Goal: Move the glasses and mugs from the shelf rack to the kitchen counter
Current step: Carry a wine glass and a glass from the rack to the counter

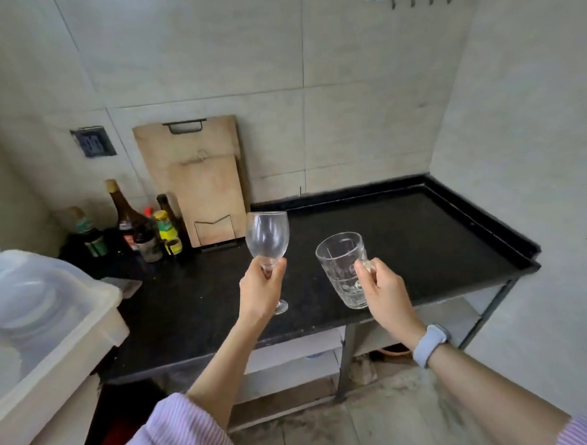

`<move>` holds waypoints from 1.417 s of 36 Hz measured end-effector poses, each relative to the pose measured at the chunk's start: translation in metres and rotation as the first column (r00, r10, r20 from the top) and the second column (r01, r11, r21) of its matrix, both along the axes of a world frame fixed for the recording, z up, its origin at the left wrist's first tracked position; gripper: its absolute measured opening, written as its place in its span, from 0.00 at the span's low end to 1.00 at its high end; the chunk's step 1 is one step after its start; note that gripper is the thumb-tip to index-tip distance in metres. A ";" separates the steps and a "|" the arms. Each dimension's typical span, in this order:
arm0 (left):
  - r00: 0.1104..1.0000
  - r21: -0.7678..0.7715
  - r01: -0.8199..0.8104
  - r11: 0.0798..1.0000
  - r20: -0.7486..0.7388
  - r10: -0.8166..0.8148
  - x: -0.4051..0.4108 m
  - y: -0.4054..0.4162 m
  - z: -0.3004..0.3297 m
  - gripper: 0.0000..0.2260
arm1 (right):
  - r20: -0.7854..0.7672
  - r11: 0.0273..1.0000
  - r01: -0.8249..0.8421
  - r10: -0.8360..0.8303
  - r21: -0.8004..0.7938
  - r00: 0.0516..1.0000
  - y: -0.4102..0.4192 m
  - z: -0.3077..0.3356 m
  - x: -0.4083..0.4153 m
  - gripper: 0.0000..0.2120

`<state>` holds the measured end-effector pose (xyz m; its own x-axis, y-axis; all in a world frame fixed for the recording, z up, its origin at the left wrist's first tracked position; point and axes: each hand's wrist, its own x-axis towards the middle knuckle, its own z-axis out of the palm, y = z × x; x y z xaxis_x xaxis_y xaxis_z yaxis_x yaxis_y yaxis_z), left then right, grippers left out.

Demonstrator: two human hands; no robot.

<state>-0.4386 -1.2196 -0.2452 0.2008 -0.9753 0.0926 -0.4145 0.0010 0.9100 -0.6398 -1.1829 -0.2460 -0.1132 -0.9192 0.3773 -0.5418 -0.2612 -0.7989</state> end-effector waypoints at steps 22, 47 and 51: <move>0.994 0.259 -0.111 0.959 0.035 0.106 -0.070 -0.363 -0.124 0.09 | 0.177 0.954 -0.115 0.067 0.277 0.982 -0.384 -0.129 -0.053 0.14; 0.980 0.143 -0.201 0.969 0.021 0.200 -0.080 -0.546 -0.244 0.11 | 0.327 0.977 -0.106 0.042 0.182 0.944 -0.563 -0.247 -0.024 0.11; 0.981 0.141 -0.193 0.971 0.009 0.194 -0.085 -0.557 -0.247 0.10 | 0.318 0.972 -0.121 0.052 0.202 0.947 -0.568 -0.254 -0.025 0.10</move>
<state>-0.5231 -1.7770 -0.4925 0.3868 -0.9211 -0.0440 -0.3903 -0.2067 0.8972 -0.6651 -1.7508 -0.5000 -0.1086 -0.9859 0.1277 -0.2423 -0.0983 -0.9652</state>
